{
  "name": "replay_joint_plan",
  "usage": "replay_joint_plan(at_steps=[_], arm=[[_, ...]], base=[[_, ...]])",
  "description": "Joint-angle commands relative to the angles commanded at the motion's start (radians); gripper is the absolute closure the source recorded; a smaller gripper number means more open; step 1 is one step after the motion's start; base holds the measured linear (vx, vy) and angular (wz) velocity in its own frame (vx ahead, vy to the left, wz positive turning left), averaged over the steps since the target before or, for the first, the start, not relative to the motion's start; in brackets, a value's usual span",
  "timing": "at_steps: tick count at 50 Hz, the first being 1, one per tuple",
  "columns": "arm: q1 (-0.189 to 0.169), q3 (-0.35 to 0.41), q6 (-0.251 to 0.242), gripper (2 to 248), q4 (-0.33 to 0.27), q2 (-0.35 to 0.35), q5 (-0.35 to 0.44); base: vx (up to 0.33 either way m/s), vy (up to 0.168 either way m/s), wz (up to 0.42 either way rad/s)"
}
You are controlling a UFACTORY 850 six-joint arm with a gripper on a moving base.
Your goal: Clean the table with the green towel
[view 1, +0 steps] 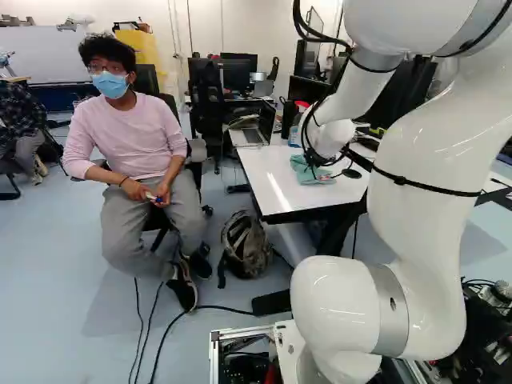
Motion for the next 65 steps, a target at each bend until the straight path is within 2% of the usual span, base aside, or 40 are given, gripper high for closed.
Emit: replay_joint_plan(at_steps=[15,32,49,65], arm=[[-0.016,-0.075,0.0,222,0.0,-0.064,0.0],[-0.009,-0.165,0.0,222,0.0,-0.138,0.0],[0.019,-0.239,0.0,222,0.0,-0.198,0.0],[0.062,-0.246,0.0,222,0.0,-0.203,0.0]], base=[[0.0,0.0,0.0],[0.0,0.0,0.0],[0.0,0.0,0.0],[0.0,0.0,0.0]])
